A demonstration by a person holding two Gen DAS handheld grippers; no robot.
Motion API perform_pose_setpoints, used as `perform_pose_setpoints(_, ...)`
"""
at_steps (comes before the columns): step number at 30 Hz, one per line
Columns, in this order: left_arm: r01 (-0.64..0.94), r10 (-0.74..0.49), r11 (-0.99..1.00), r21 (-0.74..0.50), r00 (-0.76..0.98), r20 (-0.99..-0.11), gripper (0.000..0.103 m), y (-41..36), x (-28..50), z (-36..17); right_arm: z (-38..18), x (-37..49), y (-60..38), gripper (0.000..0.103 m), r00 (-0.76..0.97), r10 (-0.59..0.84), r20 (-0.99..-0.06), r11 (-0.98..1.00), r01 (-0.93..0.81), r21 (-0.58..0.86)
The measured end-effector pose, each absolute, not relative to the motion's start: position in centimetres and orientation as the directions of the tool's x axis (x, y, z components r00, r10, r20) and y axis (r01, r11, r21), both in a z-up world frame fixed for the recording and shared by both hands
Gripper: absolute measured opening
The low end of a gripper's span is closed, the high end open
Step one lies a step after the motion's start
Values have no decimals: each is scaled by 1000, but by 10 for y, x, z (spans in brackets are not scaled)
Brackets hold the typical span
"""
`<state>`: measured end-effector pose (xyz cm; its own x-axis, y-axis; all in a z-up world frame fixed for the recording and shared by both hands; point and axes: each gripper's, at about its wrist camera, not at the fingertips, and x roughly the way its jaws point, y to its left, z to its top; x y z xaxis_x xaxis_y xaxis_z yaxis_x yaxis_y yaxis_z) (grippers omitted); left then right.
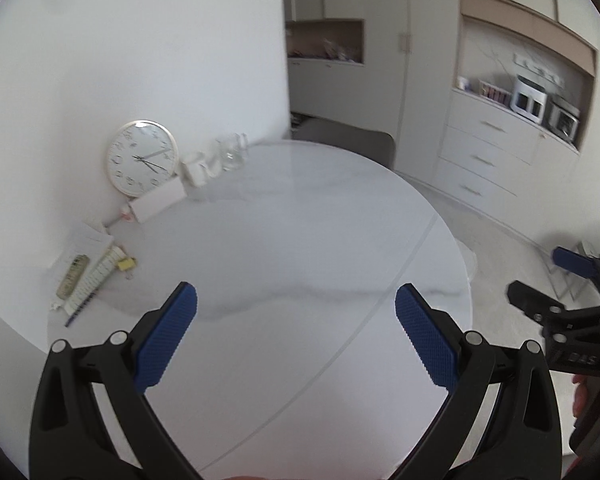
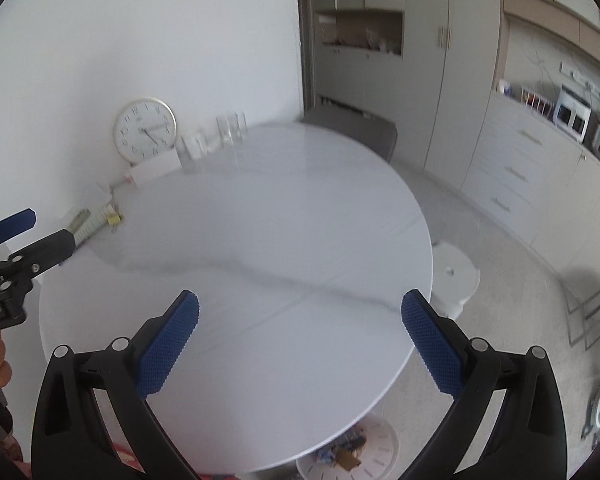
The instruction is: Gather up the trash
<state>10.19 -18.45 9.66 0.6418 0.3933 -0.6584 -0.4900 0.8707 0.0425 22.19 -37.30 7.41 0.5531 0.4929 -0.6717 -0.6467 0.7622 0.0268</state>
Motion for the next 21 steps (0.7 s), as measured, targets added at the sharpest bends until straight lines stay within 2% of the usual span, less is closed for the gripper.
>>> perform_pose_setpoints(4, -579, 458, 814, 35, 605, -652, 95, -166, 98, 101, 89, 215, -361, 101, 569, 515, -641, 753, -658, 21)
perform_pose_setpoints(9, -642, 485, 767, 21, 558, -673, 95, -148, 94, 88, 82, 211, -350, 101, 531, 534, -658, 720, -693, 26)
perform_pose_setpoints(21, -642, 467, 766, 38, 515, -719, 95, -155, 104, 60, 60, 208, -332, 101, 469, 529, -707, 687, -725, 33)
